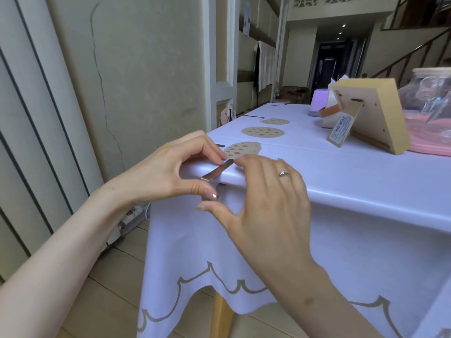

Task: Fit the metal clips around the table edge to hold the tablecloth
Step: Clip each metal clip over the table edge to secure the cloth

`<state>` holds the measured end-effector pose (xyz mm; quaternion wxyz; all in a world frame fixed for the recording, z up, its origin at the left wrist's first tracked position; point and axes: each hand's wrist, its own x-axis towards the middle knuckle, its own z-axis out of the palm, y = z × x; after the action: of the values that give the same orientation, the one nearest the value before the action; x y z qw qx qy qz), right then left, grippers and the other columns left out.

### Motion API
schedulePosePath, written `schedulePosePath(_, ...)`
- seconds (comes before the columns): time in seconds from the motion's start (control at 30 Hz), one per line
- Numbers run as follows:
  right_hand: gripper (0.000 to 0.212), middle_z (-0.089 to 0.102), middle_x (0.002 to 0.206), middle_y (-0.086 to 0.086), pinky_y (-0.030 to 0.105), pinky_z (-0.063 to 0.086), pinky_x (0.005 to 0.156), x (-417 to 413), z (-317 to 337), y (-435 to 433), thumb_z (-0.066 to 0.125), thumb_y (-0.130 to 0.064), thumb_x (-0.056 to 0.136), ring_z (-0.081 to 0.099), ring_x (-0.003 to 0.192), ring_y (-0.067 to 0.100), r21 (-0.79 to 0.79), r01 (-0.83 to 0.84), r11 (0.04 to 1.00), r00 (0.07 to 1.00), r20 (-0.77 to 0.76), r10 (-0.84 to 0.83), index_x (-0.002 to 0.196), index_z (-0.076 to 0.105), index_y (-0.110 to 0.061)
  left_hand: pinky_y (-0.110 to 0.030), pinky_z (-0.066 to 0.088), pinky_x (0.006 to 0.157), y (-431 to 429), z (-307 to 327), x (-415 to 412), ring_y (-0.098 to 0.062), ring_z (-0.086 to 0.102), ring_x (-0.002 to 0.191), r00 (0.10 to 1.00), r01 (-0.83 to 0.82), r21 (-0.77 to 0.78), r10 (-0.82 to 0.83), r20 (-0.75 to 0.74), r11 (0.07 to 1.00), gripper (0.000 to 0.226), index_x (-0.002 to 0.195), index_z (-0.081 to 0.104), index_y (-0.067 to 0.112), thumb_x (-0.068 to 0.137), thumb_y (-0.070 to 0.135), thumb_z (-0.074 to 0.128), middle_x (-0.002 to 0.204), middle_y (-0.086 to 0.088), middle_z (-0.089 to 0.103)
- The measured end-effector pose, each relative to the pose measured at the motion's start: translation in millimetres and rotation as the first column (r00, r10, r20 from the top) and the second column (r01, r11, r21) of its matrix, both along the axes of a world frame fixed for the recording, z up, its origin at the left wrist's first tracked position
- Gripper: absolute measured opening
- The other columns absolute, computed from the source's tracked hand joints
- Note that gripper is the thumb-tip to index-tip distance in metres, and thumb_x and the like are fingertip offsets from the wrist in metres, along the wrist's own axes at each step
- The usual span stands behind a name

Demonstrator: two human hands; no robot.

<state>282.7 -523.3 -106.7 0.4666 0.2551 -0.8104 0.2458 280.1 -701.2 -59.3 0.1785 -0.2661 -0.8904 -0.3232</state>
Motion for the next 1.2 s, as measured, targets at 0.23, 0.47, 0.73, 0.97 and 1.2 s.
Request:
schedulePosePath(0.23,0.040,0.061,0.079,-0.004,0.033,0.031,0.077,-6,3,-5,0.058,-0.055,0.071,0.057,0.077,0.023,0.109,0.066,0.992,0.998,-0.024,-0.063,0.085,0.063,-0.019,-0.022,0.044,0.090,6,-12,-2,-0.009,0.058,0.102,0.978,-0.065,-0.018,0.060,-0.201,0.998,0.037,0.090,0.064,0.009,0.069,0.038,0.071,0.103,-0.001,0.061)
schedulePosePath(0.47,0.028,0.068,0.075,-0.006,0.033,0.028,0.069,-10,13,-7,0.058,-0.042,0.068,0.058,0.072,0.022,0.142,-0.032,0.989,0.999,0.018,0.029,0.082,0.068,-0.020,-0.034,0.048,0.081,8,-18,-5,-0.018,0.060,0.094,0.950,-0.077,0.030,0.082,-0.300,0.997,0.025,0.084,0.057,0.020,0.074,0.040,0.069,0.095,-0.005,0.060)
schedulePosePath(0.73,0.019,0.070,0.072,-0.008,0.027,0.038,0.062,-14,16,-6,0.075,-0.030,0.063,0.058,0.070,0.021,0.212,-0.007,0.977,1.000,-0.003,0.008,0.079,0.069,-0.021,-0.026,0.046,0.073,15,-21,-6,-0.012,0.060,0.085,0.928,-0.121,0.099,0.148,-0.342,0.988,0.037,0.079,0.057,0.004,0.073,0.040,0.068,0.087,-0.001,0.060)
schedulePosePath(0.97,0.025,0.058,0.053,-0.005,0.032,0.025,0.061,-19,17,-11,0.081,-0.018,0.055,0.056,0.066,0.023,0.193,0.041,0.980,0.998,-0.058,-0.030,0.076,0.067,-0.018,-0.036,0.048,0.070,20,-23,-9,-0.015,0.057,0.082,0.905,-0.160,0.166,0.211,-0.368,0.973,0.031,0.078,0.052,0.011,0.074,0.038,0.065,0.085,0.000,0.057)
schedulePosePath(1.2,0.045,0.059,0.058,0.000,0.026,0.028,0.053,-14,16,-8,0.088,-0.032,0.047,0.058,0.059,0.021,0.151,0.064,0.986,0.996,-0.070,-0.054,0.081,0.064,-0.014,-0.024,0.044,0.087,10,-20,-9,-0.005,0.057,0.103,0.939,-0.126,0.027,0.128,-0.319,0.992,0.028,0.095,0.062,0.013,0.080,0.036,0.063,0.106,0.007,0.063)
